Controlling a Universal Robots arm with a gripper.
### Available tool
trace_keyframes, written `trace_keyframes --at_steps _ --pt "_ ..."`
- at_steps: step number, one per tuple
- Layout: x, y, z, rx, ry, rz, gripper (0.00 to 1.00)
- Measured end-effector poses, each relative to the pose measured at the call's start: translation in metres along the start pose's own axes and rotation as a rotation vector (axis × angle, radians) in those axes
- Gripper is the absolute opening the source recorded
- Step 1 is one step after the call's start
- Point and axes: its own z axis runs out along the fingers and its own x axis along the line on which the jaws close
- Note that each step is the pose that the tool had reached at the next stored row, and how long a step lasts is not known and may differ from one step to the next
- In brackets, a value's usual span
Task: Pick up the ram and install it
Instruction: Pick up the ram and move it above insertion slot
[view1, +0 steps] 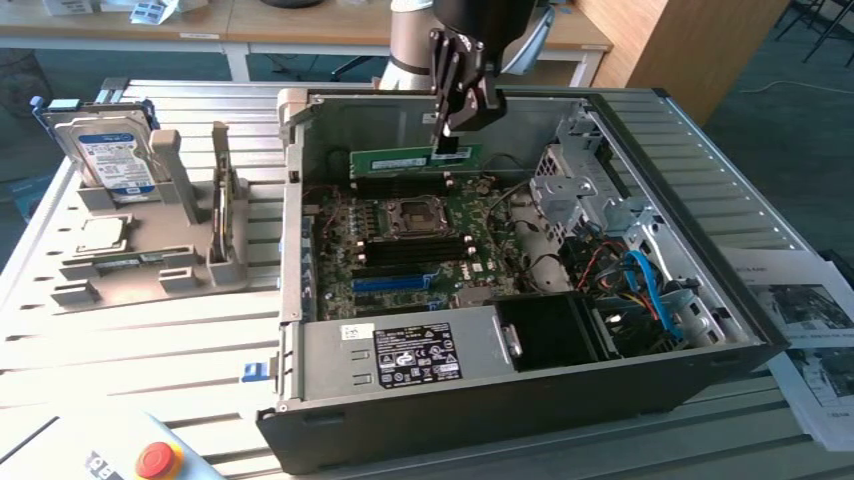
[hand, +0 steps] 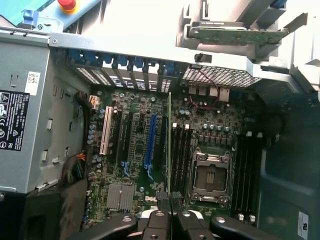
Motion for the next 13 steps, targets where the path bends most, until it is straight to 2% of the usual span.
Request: trace_keyframes --at_steps 6,7,10,13 --pt "0.0001 -0.0002 0.0000 0.0005 -0.0012 0.016 0.12" --pt "0.0001 -0.0002 -0.0001 0.0024 -0.0010 0.016 0.12" --pt "0.0001 -0.0002 0.0000 0.0164 0.0001 0.015 0.12" --pt "0.0001 -0.0002 0.0001 0.0175 0.0001 0.015 0.12"
